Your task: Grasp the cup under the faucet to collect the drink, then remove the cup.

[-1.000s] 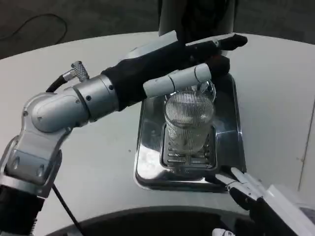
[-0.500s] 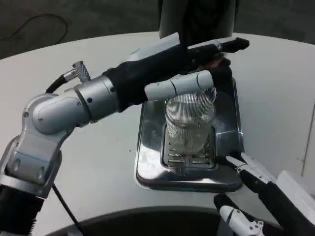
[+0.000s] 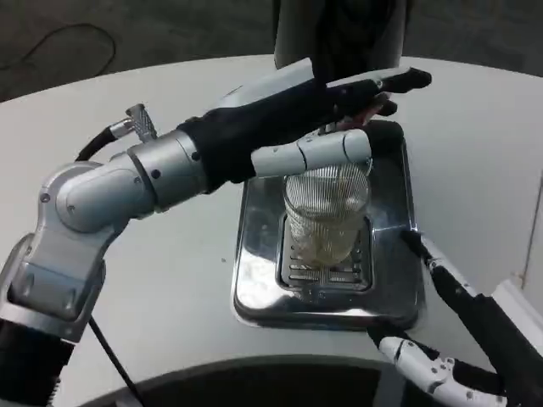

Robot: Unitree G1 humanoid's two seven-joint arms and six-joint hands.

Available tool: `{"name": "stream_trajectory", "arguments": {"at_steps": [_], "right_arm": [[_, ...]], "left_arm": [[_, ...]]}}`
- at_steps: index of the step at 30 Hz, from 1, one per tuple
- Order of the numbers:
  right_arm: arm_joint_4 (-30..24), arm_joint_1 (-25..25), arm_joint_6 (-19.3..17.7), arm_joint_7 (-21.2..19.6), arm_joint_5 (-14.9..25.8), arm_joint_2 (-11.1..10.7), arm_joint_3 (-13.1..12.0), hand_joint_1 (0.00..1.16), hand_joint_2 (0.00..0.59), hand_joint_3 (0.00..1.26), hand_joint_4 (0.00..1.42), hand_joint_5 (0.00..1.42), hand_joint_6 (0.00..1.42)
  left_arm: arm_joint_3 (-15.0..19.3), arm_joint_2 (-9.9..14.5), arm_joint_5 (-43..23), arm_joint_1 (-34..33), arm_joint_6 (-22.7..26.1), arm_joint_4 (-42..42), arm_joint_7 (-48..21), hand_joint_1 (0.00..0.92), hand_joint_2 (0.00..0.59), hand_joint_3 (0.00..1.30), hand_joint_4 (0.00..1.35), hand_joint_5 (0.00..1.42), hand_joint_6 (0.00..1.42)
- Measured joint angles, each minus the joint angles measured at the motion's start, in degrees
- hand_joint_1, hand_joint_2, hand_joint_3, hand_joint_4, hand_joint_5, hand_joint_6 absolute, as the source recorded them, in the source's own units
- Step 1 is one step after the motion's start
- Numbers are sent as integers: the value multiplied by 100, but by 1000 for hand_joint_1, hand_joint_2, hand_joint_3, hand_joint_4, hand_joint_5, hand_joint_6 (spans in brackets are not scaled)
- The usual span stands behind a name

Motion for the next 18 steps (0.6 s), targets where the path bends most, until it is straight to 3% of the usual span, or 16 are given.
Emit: {"name": "stream_trajectory", "arguments": {"at_steps": [18], "right_arm": [[1086, -934, -199, -889, 277, 144, 289, 635, 263, 0, 0, 61, 1]], "left_arm": [[6, 63, -1, 89, -45, -98, 132, 0, 139, 91, 5, 98, 40]]}}
